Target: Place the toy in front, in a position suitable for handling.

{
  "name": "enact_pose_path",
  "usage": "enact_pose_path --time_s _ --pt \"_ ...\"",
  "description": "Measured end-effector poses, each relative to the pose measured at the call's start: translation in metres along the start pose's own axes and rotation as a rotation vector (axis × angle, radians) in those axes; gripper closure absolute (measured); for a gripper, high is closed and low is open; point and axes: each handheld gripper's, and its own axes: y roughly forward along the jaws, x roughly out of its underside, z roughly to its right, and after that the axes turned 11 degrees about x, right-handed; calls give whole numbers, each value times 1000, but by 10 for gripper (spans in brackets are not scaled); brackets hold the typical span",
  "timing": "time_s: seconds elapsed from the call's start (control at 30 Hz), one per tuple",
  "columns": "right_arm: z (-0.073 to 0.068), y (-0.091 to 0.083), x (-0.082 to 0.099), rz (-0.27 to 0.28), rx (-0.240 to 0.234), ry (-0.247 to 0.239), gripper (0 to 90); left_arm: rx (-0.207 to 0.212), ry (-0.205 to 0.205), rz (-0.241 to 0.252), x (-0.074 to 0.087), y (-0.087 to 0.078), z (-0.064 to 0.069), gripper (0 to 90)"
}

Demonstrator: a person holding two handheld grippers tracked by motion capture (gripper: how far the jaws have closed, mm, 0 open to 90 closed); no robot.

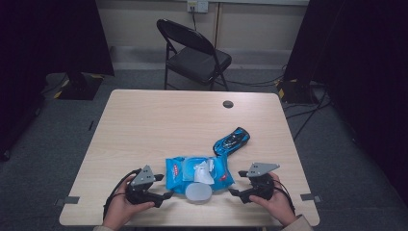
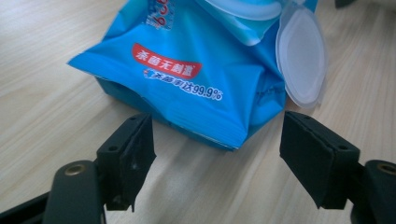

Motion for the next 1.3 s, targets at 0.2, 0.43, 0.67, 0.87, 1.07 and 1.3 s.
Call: enact_pose_path --time_s 0.2,0.43,0.67,0.87,1.07,1.3 --pt "-5 18 -8 -12 -26 -14 385 5 0 -3 -3 9 -4 352" --pt "-5 22 -9 -19 -73 7 518 46 -34 -17 -6 11 -7 510" --pt "-11 17 -15 -16 -54 29 691 2 1 -43 -13 0 -4 851" --pt "-24 20 -23 -6 -73 11 766 -21 -21 -42 -7 -13 -11 872" --pt "-41 32 -37 10 -111 -7 796 -66 -65 -27 4 -33 -25 880" --pt "-61 52 -52 10 -151 -8 802 -119 -115 4 20 -51 -42 878"
